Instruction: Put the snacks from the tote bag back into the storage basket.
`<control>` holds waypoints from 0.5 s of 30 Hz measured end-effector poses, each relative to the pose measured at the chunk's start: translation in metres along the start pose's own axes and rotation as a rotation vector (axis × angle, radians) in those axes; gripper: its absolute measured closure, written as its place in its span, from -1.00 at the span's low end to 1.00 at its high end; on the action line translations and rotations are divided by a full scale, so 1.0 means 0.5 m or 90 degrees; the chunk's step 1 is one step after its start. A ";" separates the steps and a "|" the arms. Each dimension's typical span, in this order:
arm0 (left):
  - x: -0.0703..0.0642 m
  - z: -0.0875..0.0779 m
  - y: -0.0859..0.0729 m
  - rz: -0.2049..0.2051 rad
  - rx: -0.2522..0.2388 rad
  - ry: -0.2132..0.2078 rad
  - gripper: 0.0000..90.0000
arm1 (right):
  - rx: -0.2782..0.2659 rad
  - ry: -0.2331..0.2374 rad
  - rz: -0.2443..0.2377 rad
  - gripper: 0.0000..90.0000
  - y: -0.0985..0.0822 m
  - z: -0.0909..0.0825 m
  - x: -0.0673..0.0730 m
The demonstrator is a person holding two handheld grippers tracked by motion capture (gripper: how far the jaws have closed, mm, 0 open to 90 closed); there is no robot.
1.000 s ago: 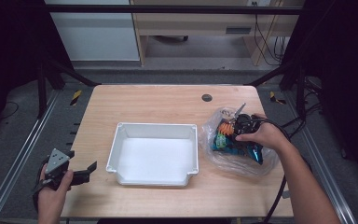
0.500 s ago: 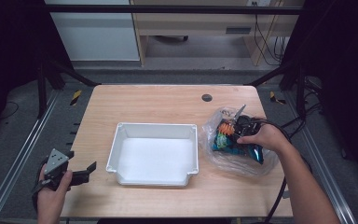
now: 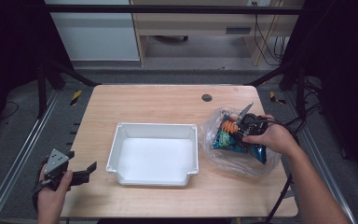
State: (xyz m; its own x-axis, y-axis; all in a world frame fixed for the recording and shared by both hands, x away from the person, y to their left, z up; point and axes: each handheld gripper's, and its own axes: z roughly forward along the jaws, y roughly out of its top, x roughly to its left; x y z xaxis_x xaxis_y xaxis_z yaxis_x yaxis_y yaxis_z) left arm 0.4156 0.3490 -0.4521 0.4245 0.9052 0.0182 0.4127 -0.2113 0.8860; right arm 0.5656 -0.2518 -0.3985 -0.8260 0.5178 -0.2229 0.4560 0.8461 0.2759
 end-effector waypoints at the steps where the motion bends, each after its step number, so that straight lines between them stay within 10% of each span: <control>1: -0.001 0.000 0.000 0.000 -0.001 0.000 -0.95 | 0.000 0.000 -0.003 -0.18 -0.001 -0.004 -0.001; 15: 0.004 -0.011 0.000 -0.015 -0.023 0.002 -0.95 | -0.071 -0.032 0.028 -0.16 -0.039 -0.095 0.002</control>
State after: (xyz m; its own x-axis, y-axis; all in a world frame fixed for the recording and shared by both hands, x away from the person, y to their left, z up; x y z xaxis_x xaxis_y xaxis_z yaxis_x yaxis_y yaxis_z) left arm 0.4121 0.3526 -0.4497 0.4126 0.9109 -0.0023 0.3934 -0.1758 0.9024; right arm 0.5403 -0.2738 -0.3598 -0.7870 0.5625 -0.2533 0.4497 0.8041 0.3888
